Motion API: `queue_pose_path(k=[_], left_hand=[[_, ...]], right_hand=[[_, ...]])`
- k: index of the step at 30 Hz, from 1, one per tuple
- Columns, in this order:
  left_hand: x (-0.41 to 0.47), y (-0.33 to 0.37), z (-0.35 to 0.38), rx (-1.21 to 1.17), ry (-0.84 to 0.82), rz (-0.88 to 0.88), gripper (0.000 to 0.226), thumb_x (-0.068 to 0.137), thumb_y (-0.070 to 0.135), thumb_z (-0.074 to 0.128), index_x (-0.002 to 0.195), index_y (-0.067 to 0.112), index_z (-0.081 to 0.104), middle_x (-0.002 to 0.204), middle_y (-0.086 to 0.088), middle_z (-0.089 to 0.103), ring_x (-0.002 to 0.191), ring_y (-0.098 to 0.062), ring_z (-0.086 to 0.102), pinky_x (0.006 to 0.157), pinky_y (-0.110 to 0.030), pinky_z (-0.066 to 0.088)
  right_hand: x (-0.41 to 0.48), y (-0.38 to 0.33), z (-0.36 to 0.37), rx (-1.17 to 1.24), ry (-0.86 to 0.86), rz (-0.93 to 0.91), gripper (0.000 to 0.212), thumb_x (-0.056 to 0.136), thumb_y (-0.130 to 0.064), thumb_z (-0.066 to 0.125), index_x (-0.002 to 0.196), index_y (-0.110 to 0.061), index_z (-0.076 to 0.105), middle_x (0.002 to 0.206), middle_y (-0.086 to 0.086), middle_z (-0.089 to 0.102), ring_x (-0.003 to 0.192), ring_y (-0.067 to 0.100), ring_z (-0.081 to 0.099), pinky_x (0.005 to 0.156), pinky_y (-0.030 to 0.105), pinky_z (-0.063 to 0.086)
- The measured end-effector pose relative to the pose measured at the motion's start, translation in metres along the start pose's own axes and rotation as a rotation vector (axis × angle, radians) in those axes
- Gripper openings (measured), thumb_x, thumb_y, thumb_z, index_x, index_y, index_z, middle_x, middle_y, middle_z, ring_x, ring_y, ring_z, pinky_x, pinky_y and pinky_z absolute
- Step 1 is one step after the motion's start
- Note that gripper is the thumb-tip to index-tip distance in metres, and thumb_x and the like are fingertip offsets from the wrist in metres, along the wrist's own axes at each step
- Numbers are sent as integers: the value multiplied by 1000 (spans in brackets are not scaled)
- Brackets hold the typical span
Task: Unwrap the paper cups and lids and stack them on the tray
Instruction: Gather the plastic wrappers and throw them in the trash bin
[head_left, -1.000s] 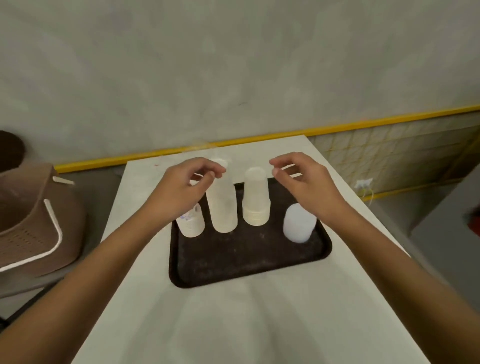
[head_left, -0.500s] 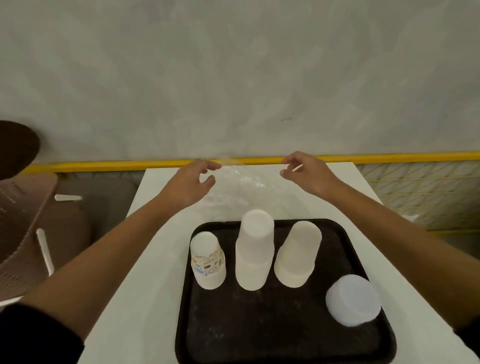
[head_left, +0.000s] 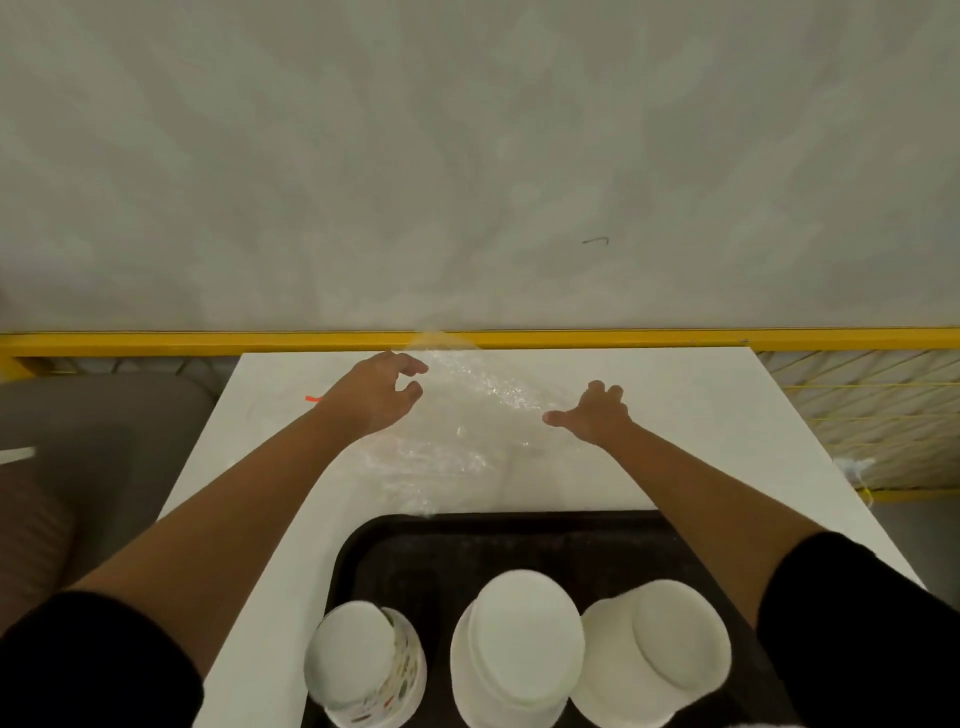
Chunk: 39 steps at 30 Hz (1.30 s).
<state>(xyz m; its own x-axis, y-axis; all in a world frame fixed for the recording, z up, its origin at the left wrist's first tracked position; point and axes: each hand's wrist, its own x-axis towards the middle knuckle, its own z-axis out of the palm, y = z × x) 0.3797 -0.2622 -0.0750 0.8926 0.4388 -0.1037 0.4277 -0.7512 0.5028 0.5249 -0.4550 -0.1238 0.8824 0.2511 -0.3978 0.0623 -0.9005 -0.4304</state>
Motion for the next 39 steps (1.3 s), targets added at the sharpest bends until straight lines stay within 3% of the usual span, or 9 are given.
queue_pose_path(k=[5, 8, 10, 21, 26, 30, 34, 36, 39], left_hand=[[8, -9, 8, 7, -17, -1, 33, 95, 19, 47, 127, 17, 53, 135, -5, 50, 120, -21, 48, 92, -22, 35], [6, -9, 6, 2, -17, 5, 32, 95, 19, 47, 127, 17, 53, 134, -4, 50, 119, -20, 49, 89, -20, 34], [3, -7, 2, -8, -1, 17, 33, 94, 19, 48, 127, 17, 52, 134, -3, 50, 119, -19, 49, 88, -20, 33], [-51, 39, -65, 39, 252, 196, 61, 86, 24, 63, 140, 13, 34, 144, -2, 33, 133, -21, 33, 106, -28, 27], [-82, 72, -98, 14, 331, 293, 79, 79, 32, 71, 143, 13, 28, 148, -3, 30, 136, -20, 30, 113, -30, 19], [-107, 92, -124, 116, 386, 223, 82, 76, 52, 66, 142, 20, 30, 145, -1, 39, 137, -18, 30, 116, -41, 1], [-135, 98, -149, -7, 260, 149, 39, 81, 54, 59, 107, 25, 63, 113, 0, 66, 110, -20, 57, 99, -36, 36], [-153, 102, -152, -336, 152, 145, 27, 87, 45, 57, 88, 20, 67, 99, -3, 71, 85, -19, 66, 74, -29, 49], [-176, 111, -150, -707, -10, 76, 26, 94, 34, 49, 86, 16, 66, 87, -2, 72, 67, -16, 70, 64, -31, 57]], right_hand=[[24, 7, 10, 135, -74, 81, 70, 85, -32, 65, 133, 5, 30, 118, 20, 48, 101, 28, 52, 74, 28, 47], [27, 6, 6, 277, -48, 41, 14, 85, -16, 64, 80, -6, 55, 95, 15, 57, 82, 23, 54, 61, 25, 45], [24, 2, 0, 277, -13, -43, 22, 86, -14, 60, 67, -14, 50, 90, 10, 57, 80, 22, 52, 67, 29, 44], [-90, -34, -108, 495, 421, -618, 7, 91, -11, 54, 84, -15, 51, 87, 6, 57, 68, 12, 51, 57, 4, 35], [-162, -47, -151, 463, 450, -806, 8, 92, -13, 52, 86, -17, 50, 88, 1, 56, 70, 12, 50, 57, 6, 36], [-223, -57, -179, 477, 478, -983, 16, 91, -9, 53, 82, -21, 50, 82, -11, 55, 81, 12, 55, 75, 18, 44], [-276, -57, -192, 508, 509, -1082, 27, 91, -12, 55, 78, -34, 47, 82, -15, 55, 86, 17, 59, 77, 28, 47], [-300, -55, -191, 514, 533, -1105, 27, 90, -14, 56, 79, -37, 47, 83, -16, 55, 81, 9, 57, 73, 21, 46], [-334, -49, -176, 503, 542, -1124, 25, 91, -16, 57, 81, -37, 47, 91, -13, 60, 83, 3, 57, 68, 10, 41]])
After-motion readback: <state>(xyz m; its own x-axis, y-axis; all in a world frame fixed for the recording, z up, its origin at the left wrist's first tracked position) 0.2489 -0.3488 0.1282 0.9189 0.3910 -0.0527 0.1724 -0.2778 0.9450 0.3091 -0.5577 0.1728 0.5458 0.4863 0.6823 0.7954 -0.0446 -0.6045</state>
